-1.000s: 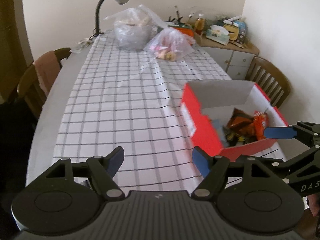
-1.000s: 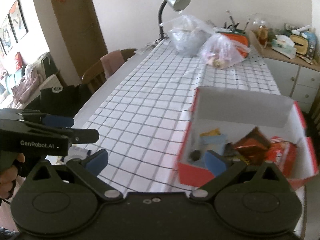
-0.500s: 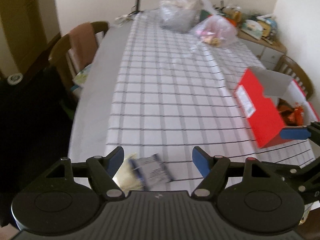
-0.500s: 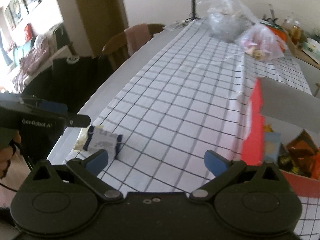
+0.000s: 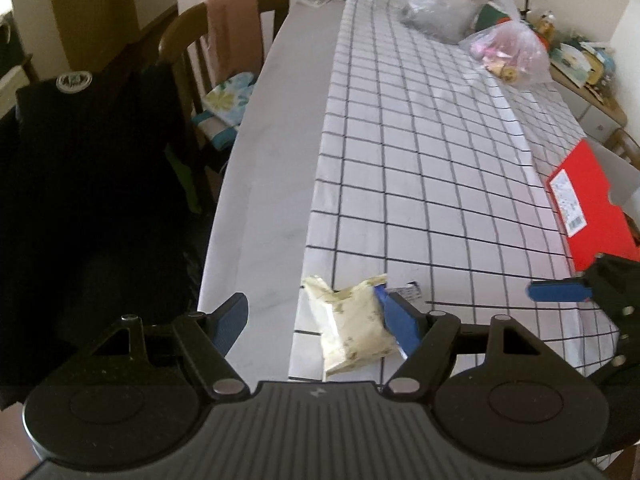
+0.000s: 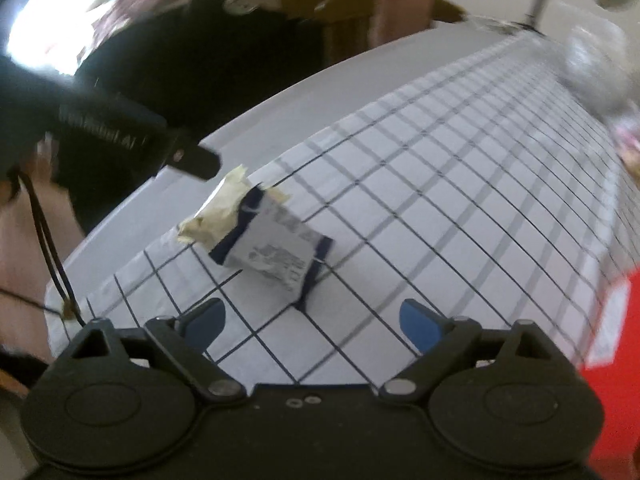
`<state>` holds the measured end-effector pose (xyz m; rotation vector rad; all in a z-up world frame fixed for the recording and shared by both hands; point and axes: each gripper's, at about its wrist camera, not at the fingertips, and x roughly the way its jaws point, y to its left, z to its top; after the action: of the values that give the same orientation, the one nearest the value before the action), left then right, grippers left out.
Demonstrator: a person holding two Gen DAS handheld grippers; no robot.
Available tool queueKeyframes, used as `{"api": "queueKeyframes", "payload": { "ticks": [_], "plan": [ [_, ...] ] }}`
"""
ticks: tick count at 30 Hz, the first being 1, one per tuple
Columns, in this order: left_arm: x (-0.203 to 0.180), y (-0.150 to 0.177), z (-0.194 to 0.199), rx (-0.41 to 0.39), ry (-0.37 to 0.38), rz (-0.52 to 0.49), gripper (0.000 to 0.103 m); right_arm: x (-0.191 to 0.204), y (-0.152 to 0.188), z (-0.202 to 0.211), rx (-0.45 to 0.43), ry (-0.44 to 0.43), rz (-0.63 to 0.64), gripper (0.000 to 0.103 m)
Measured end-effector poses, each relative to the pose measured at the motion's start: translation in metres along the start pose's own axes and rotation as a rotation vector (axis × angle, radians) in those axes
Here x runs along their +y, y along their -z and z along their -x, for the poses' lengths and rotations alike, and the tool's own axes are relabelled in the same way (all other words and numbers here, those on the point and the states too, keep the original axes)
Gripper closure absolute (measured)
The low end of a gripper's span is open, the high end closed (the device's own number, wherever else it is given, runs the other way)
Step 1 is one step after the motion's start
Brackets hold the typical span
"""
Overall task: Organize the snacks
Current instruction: 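Move both tools back to the cream pastry and white-navy snack, then grasp the cream pastry with left tool while right grasps white-navy snack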
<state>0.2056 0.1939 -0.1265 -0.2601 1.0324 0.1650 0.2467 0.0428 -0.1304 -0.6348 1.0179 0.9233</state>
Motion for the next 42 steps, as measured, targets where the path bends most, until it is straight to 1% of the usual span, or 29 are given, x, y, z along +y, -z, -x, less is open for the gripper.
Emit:
{"api": "queueKeyframes", "payload": {
  "ticks": [2,6,10,14,17,18,20,22,25,29,34,37,39,42],
  "plan": [
    [0.005,0.0,-0.004,0.012,0.001,0.008,0.028,0.007,-0.005,-0.013,0.018,-0.007,0.081,0.012],
    [0.013,-0.001,-0.013,0.026,-0.005,0.044,0.028,0.015,-0.013,-0.028,0.022,-0.028,0.24,0.012],
    [0.015,-0.001,-0.019,0.041,-0.001,0.067,0.028,0.016,-0.021,-0.041,0.03,-0.062,0.396,0.017],
    [0.014,-0.001,-0.022,0.046,0.006,0.07,0.028,0.016,-0.03,-0.049,0.028,-0.127,0.5,0.023],
    [0.014,0.0,-0.023,0.052,0.018,0.072,0.028,0.017,-0.033,-0.052,0.019,-0.161,0.549,0.026],
    [0.013,0.0,-0.023,0.055,0.022,0.068,0.028,0.017,-0.035,-0.053,0.018,-0.166,0.554,0.027],
    [0.01,0.002,-0.024,0.058,0.033,0.053,0.028,0.015,-0.038,-0.058,0.022,-0.187,0.555,0.034],
    [0.006,0.003,-0.025,0.063,0.049,0.036,0.028,0.013,-0.039,-0.06,0.02,-0.188,0.551,0.04],
    [0.001,0.004,-0.027,0.072,0.076,0.015,0.028,0.009,-0.044,-0.061,0.025,-0.205,0.506,0.047],
    [-0.004,0.003,-0.032,0.082,0.099,0.006,0.028,0.003,-0.04,-0.052,0.013,-0.183,0.481,0.055],
    [-0.006,-0.001,-0.04,0.093,0.101,0.035,0.028,-0.01,-0.031,-0.042,0.023,-0.129,0.4,0.058],
    [-0.005,-0.003,-0.051,0.121,0.094,0.078,0.028,-0.015,-0.026,-0.031,0.022,-0.107,0.358,0.058],
    [-0.007,-0.003,-0.056,0.129,0.081,0.099,0.028,-0.016,-0.022,-0.027,0.019,-0.095,0.336,0.058],
    [-0.011,0.0,-0.06,0.136,0.058,0.092,0.029,-0.018,-0.009,-0.02,0.011,-0.073,0.298,0.059]
  ]
}}
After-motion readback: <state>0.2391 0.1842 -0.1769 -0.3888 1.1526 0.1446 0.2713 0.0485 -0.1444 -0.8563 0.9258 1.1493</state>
